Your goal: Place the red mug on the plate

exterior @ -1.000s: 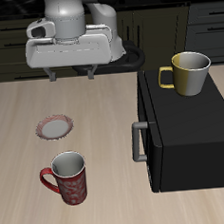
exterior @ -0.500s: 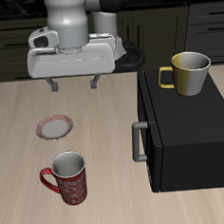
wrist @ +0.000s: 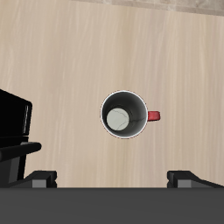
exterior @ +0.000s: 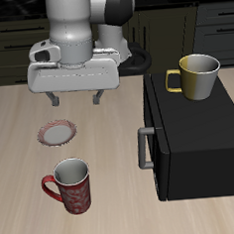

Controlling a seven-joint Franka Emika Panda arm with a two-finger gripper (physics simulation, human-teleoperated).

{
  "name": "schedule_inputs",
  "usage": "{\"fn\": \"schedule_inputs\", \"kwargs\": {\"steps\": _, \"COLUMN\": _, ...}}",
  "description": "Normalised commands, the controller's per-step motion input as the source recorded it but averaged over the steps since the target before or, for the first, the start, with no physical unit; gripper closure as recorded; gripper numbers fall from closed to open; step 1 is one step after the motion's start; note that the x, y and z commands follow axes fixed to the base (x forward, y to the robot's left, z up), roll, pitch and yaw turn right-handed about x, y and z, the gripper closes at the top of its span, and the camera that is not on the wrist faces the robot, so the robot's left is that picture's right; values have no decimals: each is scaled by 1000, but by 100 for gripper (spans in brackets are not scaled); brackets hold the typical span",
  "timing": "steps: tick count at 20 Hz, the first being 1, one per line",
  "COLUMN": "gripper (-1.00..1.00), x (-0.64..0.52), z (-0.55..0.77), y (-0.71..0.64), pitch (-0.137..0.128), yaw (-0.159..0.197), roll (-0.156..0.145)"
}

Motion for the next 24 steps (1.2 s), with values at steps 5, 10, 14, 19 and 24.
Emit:
{"fn": "schedule_inputs", "kwargs": {"steps": 5, "gripper": -100, "x": 160, "z": -315, "y": 106, "pitch": 37, "yaw": 25, "roll": -5}}
{"fn": "schedule_inputs", "kwargs": {"steps": 10, "gripper": -100, "x": 79, "z": -166, "y": 41, "pitch": 15, "yaw": 11, "roll": 3}}
{"fn": "schedule_inputs", "kwargs": {"steps": 14, "gripper": -100, "x": 74, "z": -121, "y": -16, "pitch": 9, "yaw": 20, "roll": -13}}
{"fn": "schedule_inputs", "kwargs": {"steps": 19, "gripper": -100, "x": 63, "z": -70, "y": 14, "pitch": -1, "yaw": 16, "roll": -5}}
{"fn": "schedule_inputs", "kwargs": {"steps": 24, "gripper": -100, "x": 251, "z": -92, "y": 15, "pitch": 24, "yaw": 2, "roll": -2}}
